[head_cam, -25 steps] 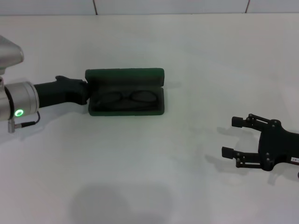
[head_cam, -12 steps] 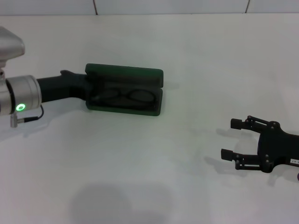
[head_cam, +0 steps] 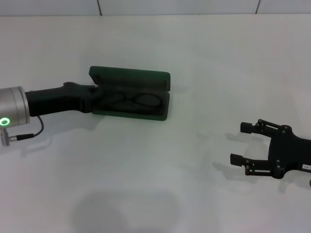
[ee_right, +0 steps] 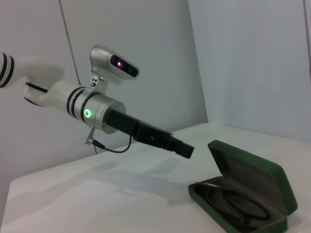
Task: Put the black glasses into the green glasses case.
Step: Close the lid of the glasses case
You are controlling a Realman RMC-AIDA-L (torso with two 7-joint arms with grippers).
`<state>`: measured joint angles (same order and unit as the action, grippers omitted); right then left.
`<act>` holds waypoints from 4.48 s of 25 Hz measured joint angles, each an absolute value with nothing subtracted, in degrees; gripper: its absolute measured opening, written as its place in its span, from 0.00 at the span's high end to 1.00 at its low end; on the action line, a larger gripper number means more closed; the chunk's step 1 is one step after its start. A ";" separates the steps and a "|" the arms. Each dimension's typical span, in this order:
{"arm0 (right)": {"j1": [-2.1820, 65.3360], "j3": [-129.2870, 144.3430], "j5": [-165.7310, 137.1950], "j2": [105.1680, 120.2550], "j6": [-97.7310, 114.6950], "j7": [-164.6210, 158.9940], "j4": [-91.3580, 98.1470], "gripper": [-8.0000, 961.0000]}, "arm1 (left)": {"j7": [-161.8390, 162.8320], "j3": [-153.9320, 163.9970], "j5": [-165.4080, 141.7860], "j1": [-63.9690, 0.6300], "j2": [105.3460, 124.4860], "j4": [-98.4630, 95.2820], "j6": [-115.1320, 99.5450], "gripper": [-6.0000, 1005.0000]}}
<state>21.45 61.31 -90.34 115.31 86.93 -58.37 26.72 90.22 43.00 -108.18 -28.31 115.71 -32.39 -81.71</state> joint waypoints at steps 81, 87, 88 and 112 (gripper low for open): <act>22.28 60.20 -90.25 115.22 83.70 -58.18 26.67 0.08 | 114.62 93.31 -94.73 -15.99 120.02 -56.75 -28.65 0.99; 22.50 60.20 -90.27 115.22 83.25 -58.18 26.63 0.08 | 113.79 93.45 -94.60 -15.81 120.06 -56.58 -28.65 0.99; 22.55 60.20 -90.27 115.22 83.17 -58.18 26.63 0.08 | 113.76 93.46 -94.60 -15.80 120.06 -56.58 -28.65 0.99; 23.01 60.45 -90.26 115.22 82.53 -58.50 26.62 0.08 | 89.27 93.90 -71.02 -14.64 119.96 -49.45 -34.15 0.99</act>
